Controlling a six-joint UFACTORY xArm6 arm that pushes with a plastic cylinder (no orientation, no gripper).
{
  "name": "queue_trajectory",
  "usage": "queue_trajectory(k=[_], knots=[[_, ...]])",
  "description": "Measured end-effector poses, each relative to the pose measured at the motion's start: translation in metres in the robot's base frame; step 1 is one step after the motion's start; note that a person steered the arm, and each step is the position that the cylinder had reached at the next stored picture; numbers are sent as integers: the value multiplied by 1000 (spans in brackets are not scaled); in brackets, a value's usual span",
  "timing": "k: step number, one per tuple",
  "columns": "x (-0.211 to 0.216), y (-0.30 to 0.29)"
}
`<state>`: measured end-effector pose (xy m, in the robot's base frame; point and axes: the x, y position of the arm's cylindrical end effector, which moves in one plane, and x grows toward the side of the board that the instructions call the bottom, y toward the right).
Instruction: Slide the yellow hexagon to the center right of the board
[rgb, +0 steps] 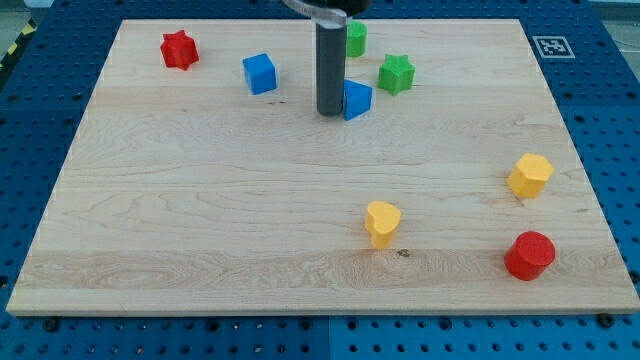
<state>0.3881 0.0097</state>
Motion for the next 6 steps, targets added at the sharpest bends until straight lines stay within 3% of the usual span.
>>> queue_trajectory(k=[3, 4, 5, 6], knots=[[111, -19], [75, 27], [71, 84], [98, 136]])
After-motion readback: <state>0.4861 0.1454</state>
